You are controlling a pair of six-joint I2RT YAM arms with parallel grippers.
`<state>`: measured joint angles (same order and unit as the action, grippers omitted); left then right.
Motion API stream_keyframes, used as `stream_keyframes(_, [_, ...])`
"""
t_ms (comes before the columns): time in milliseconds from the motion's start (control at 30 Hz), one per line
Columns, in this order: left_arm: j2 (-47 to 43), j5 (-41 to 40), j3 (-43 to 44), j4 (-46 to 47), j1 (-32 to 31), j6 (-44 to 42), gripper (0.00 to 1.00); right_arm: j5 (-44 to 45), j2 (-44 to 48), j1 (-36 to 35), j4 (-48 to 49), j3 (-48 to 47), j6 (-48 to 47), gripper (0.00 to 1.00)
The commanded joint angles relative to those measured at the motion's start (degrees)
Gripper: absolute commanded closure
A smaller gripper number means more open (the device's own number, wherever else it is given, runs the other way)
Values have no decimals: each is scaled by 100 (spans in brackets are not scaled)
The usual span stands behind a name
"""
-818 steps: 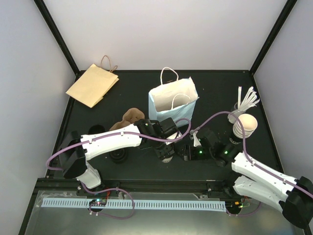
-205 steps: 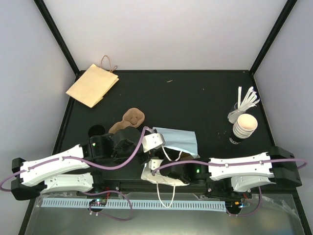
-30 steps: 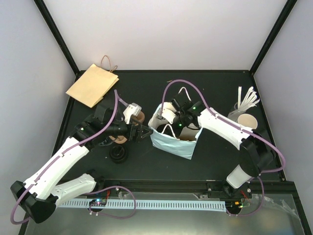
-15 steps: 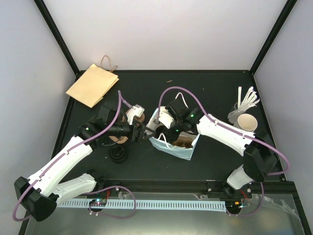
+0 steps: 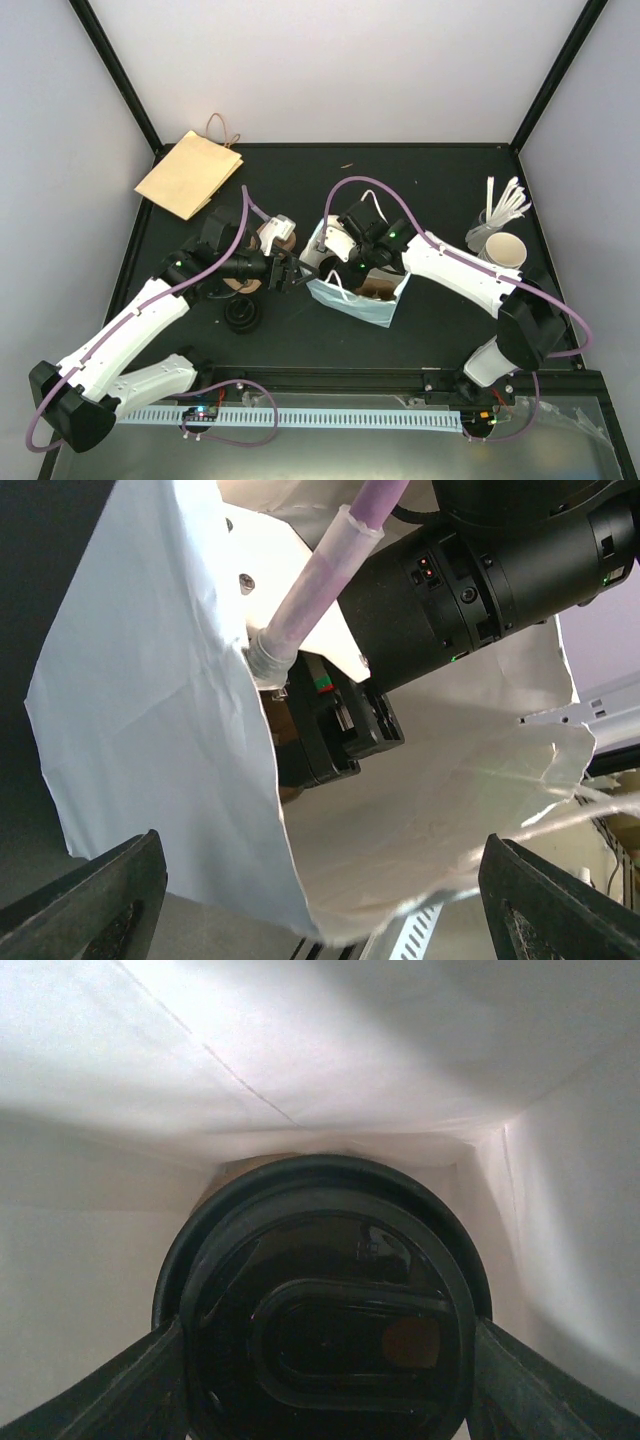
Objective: Pack the takeout coffee
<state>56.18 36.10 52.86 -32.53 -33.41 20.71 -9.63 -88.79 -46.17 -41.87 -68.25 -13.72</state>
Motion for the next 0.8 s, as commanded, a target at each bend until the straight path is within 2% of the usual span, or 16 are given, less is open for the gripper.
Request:
stream_keyframes(0, [-137, 59, 12, 24, 33, -47, 12, 840, -192, 57, -517, 13, -123, 36])
stream_keyframes(33, [-130, 50, 20, 8, 32, -54, 12, 832, -157, 57, -521, -13, -117, 25])
stream_keyframes(67, [-126, 50, 34, -9, 32, -65, 12, 792, -116, 56, -536, -44, -122, 4])
stream_keyframes(100, [-119, 40, 56, -29, 28, -79, 12, 730, -64, 60, -560, -85, -135, 1])
stream_keyframes(233, [-108, 10, 146, -109, 29, -119, 12, 490, 140, 64, -695, -385, -140, 0])
stream_keyframes(767, [-159, -55, 163, -267, 30, -184, 12, 447, 507, 47, -1144, -854, -109, 0])
